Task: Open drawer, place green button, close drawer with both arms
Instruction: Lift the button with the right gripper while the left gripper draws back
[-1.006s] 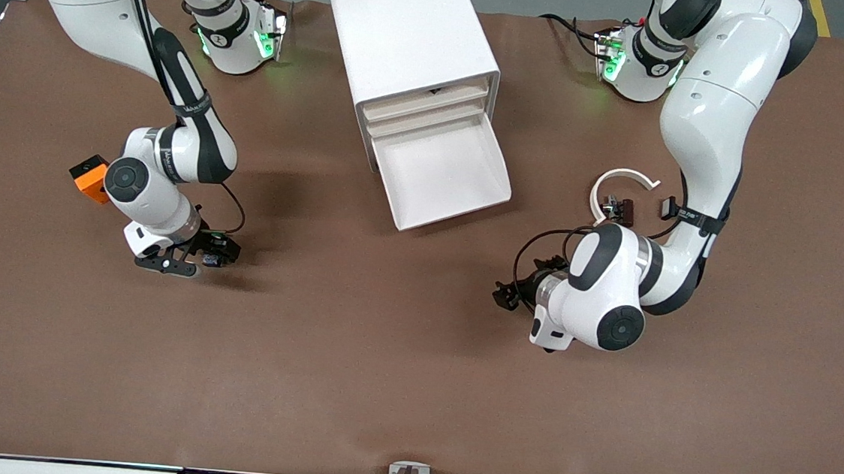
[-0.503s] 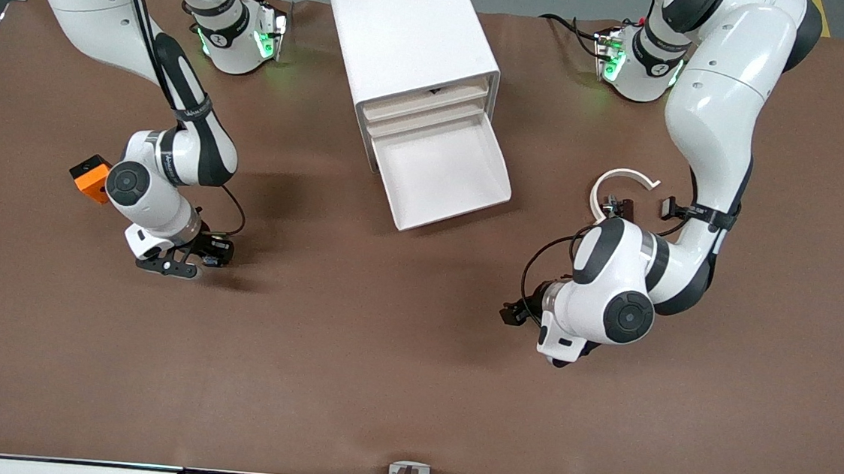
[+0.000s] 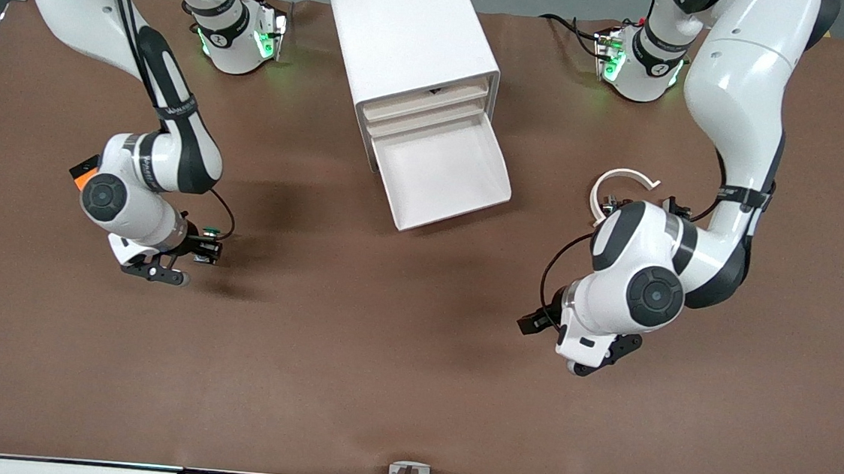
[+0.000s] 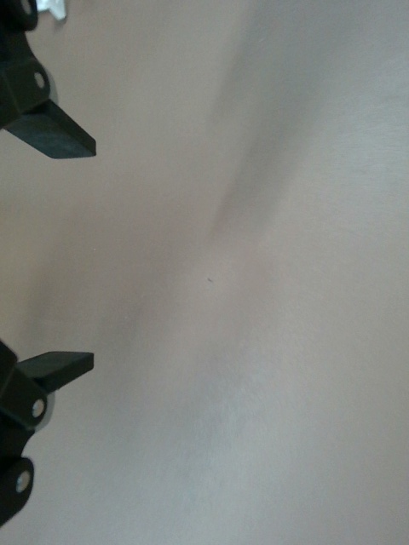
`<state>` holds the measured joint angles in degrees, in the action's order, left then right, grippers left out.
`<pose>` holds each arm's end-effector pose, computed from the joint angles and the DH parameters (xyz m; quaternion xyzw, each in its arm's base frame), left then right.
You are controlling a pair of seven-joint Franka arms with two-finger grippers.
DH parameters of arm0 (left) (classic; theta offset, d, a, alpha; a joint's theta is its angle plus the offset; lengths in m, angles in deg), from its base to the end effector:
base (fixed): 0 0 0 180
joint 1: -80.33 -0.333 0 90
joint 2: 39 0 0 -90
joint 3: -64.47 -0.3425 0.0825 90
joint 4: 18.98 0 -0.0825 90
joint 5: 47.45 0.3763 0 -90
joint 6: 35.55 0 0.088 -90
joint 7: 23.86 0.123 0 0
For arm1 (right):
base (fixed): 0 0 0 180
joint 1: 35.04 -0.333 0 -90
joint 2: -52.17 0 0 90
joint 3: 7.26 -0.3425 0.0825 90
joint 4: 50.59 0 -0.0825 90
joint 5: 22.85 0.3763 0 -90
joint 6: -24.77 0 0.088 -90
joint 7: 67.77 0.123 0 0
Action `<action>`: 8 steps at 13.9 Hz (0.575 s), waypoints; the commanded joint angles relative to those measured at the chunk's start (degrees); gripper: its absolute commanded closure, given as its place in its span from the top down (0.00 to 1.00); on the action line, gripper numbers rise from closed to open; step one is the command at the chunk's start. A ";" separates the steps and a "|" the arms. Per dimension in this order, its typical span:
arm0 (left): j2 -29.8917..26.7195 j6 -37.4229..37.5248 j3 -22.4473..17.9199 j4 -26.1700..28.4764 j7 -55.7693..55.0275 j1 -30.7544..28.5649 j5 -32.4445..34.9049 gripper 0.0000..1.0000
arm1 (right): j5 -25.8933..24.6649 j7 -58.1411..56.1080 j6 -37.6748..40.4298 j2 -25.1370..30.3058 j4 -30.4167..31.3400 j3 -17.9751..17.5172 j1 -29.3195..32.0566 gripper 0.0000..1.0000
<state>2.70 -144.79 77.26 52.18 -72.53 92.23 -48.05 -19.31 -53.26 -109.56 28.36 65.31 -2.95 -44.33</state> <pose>0.6963 -0.2737 0.3447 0.9687 0.2339 -0.0660 0.0498 0.5937 0.0546 0.2493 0.9936 -0.1030 -0.0464 0.0021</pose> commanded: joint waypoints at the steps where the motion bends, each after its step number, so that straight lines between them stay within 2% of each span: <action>1: -3.99 -0.01 -0.49 3.28 4.70 0.14 2.00 1.00 | 0.86 12.50 7.94 6.65 -1.47 -2.19 -2.20 0.00; 4: -3.74 -1.23 -0.14 3.99 7.35 0.58 8.68 1.00 | 2.08 33.67 7.77 8.42 -2.95 -4.48 -10.45 0.00; 8: -3.38 -1.50 -0.05 4.87 7.80 0.49 8.69 1.00 | 2.18 53.21 8.56 7.81 -9.98 -4.57 -20.83 0.00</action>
<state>0.16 -145.25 77.27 55.56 -65.57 92.76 -40.38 -18.14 -6.69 -102.10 36.76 58.86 -8.20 -62.05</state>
